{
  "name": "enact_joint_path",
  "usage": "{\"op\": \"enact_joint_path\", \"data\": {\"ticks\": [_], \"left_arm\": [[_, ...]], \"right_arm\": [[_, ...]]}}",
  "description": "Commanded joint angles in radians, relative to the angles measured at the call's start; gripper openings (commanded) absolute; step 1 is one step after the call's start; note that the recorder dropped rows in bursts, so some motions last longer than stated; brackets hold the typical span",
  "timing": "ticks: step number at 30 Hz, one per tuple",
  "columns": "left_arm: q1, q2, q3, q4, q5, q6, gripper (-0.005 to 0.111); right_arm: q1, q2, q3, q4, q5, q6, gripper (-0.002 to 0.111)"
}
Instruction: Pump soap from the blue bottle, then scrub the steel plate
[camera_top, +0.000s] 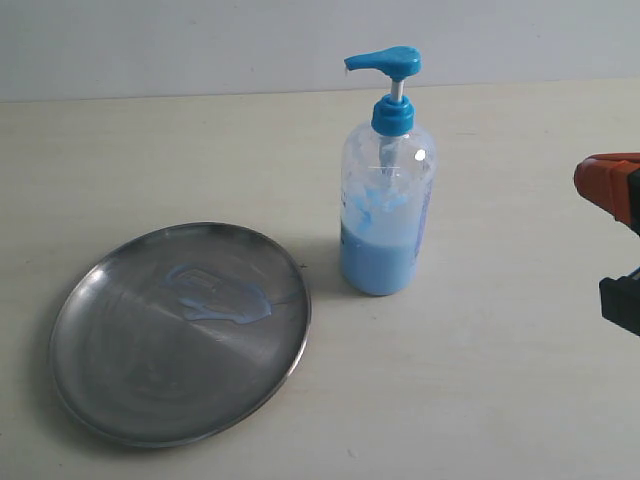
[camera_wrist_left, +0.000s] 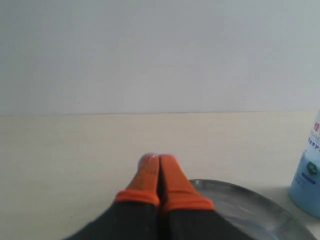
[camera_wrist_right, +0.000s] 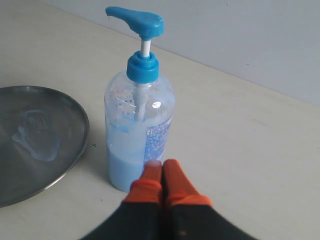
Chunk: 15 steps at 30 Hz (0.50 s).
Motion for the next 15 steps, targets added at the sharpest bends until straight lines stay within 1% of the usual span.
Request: {"op": "enact_joint_path", "data": {"ticks": [1, 9, 15], "left_arm": [[0.002, -0.006, 0.003, -0.021, 0.054, 0.0, 0.0], [0.002, -0.006, 0.003, -0.021, 0.137, 0.0, 0.0], [0.002, -0.006, 0.003, -0.025, 0.141, 0.003, 0.0]], "right_arm": [[-0.004, -0.003, 0.001, -0.003, -0.011, 0.006, 0.0], [-0.004, -0.003, 0.001, -0.003, -0.011, 0.006, 0.0], [-0.004, -0.003, 0.001, -0.003, -0.011, 0.006, 0.0]]}}
